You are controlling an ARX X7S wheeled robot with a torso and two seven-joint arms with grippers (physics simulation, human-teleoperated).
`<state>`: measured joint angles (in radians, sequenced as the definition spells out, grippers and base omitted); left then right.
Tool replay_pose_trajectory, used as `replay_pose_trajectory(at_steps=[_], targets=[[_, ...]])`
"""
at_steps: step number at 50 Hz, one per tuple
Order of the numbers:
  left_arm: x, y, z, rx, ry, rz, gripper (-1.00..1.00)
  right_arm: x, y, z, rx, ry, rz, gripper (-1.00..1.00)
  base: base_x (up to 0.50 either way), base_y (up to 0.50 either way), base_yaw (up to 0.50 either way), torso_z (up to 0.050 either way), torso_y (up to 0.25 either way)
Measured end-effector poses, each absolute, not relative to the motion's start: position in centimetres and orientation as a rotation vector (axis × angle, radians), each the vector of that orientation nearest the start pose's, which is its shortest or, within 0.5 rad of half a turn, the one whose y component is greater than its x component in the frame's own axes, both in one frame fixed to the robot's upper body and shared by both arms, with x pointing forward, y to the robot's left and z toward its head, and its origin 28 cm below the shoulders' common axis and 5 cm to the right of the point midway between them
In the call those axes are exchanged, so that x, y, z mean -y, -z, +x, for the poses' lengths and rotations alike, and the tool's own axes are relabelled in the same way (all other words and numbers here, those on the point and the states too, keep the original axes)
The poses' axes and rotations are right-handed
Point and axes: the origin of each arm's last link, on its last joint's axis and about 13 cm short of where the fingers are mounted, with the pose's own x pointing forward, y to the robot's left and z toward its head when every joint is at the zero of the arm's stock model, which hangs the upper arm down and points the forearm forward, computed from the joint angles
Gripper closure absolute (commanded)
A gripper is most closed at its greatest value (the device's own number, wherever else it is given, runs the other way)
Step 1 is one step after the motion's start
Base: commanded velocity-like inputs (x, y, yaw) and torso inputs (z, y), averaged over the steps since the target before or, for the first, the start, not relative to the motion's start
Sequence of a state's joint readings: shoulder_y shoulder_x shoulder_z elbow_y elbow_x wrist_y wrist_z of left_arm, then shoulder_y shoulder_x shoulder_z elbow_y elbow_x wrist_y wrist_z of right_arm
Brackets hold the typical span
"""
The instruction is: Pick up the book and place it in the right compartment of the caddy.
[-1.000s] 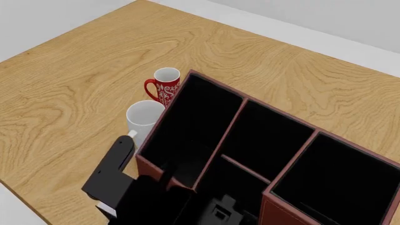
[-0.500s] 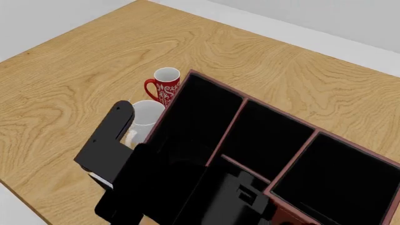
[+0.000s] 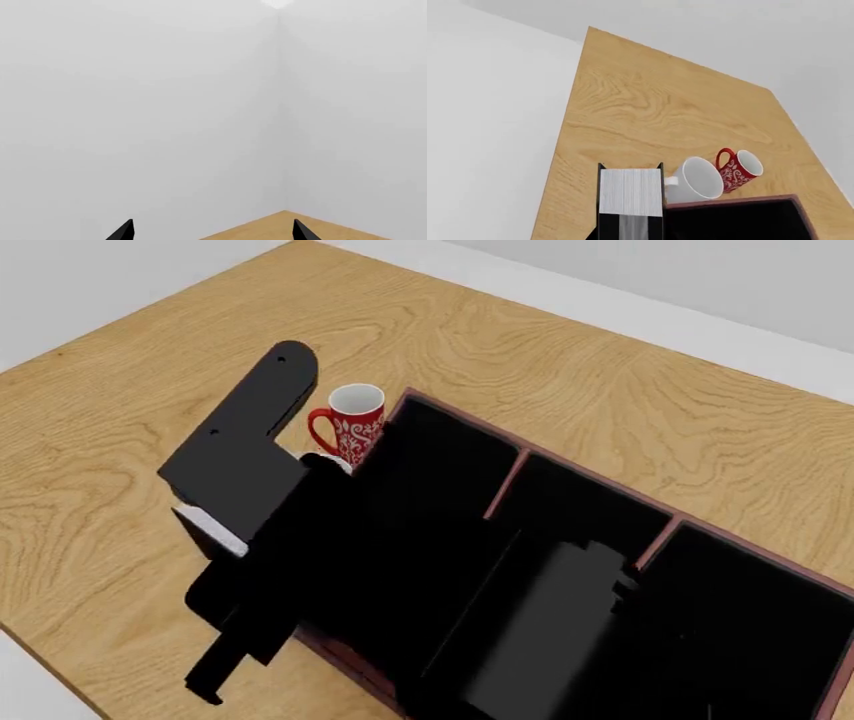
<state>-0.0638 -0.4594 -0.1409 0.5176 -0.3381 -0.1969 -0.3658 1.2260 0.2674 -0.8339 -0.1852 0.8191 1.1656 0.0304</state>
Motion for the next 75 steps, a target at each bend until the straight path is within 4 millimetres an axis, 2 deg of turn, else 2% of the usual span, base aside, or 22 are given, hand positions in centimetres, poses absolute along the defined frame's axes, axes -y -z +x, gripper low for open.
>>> replay_pose_trajectory(at_steps=[19, 34, 45, 61, 75], targets=[[-29.6, -14.9, 21.0, 0.424, -0.309, 0.085, -1.0, 3.8, -28.1, 29.4, -0.145, -0.745, -0.393, 1.0, 0.0, 0.0, 0.0, 0.0, 0.001], [-29.6, -14.9, 21.0, 0.427, -0.308, 0.081, -1.0, 5.7, -31.6, 28.4, -0.095, -0.601, -0.287, 1.0, 0.0, 0.0, 0.0, 0.001, 0.001], [-29.6, -15.0, 20.9, 0.429, -0.307, 0.078, -1.0, 7.1, -34.0, 26.9, -0.045, -0.484, -0.227, 1.0, 0.0, 0.0, 0.0, 0.0, 0.001], [-29.5, -15.1, 20.8, 0.433, -0.302, 0.079, -1.0, 10.2, -35.2, 24.5, -0.028, -0.311, -0.214, 1.0, 0.0, 0.0, 0.0, 0.0, 0.001], [-29.5, -15.2, 20.8, 0.435, -0.3, 0.08, -1.0, 11.8, -36.8, 22.5, -0.025, -0.221, -0.232, 1.0, 0.0, 0.0, 0.0, 0.0, 0.001]])
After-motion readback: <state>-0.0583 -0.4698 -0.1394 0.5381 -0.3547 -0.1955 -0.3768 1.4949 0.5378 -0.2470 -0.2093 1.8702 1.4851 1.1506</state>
